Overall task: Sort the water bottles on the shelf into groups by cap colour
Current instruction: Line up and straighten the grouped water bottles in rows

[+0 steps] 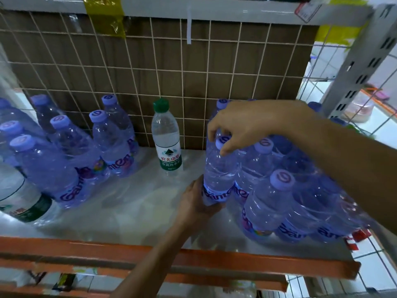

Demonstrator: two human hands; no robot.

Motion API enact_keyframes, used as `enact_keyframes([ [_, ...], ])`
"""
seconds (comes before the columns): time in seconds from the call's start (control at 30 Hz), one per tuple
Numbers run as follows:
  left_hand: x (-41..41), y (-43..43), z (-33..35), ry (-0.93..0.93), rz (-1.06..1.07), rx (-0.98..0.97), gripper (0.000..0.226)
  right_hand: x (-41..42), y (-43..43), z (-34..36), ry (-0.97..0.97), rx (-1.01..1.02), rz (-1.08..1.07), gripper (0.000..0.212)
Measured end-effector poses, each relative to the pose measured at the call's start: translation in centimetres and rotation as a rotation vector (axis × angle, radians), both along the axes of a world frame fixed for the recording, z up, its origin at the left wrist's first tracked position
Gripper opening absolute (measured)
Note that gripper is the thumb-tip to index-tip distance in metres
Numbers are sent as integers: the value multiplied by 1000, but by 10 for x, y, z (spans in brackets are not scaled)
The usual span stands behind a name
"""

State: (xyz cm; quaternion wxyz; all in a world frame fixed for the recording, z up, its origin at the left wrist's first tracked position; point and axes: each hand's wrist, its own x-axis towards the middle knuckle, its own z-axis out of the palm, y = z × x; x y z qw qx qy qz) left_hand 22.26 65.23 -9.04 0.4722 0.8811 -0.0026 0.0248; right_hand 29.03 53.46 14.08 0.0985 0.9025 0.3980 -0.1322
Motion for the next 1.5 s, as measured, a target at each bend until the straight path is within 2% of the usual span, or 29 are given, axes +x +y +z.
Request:
enact_keyframes([
  [0.1, -5, 13, 7, 24, 12, 36, 97, -2, 17, 12, -96, 68, 64, 38],
  [0.2, -13, 40, 20, -58, 126, 78, 75, -3, 51, 14, -127, 142, 150, 36],
  [0.3, -19, 77, 28, -145, 335, 106, 50, -3, 96, 8, -125, 176, 215, 42],
  [0.4, -24, 119, 23, -162, 528, 59, 47, -1, 148, 3, -106, 266, 246, 53],
  [0.53, -33, 169, 13, -116, 674, 49, 58, 10, 213, -7, -113, 387, 172, 66],
  [0.63, -40, 191, 5, -85, 599, 109, 64, 28, 241, -21, -175, 349, 53, 58],
  [0.73, -47, 202, 0, -68, 518, 143, 65, 36, 251, -35, -134, 243, 1, 43],
  [0.9, -46, 212, -12, -31, 396, 134, 73, 24, 238, -37, -111, 282, -14, 25],
  [1.07, -33, 204, -6, -30, 272, 57, 86, 0, 197, -27, -49, 313, -58, 23],
  [1.17, -32, 183, -6, -39, 122, -77, 81, -25, 168, -14, -9, 283, -89, 25],
  [1.27, -33, 152, -8, -37, -28, -71, 59, -45, 136, -7, 9, 241, -140, 26],
  [1.37, -35, 116, -2, -1, -168, -92, 58, -56, 103, -4, 25, 179, -198, 26],
  [1.5, -37, 73, -2, 48, -256, -122, 58, -67, 63, -3, 61, 129, -250, 25],
])
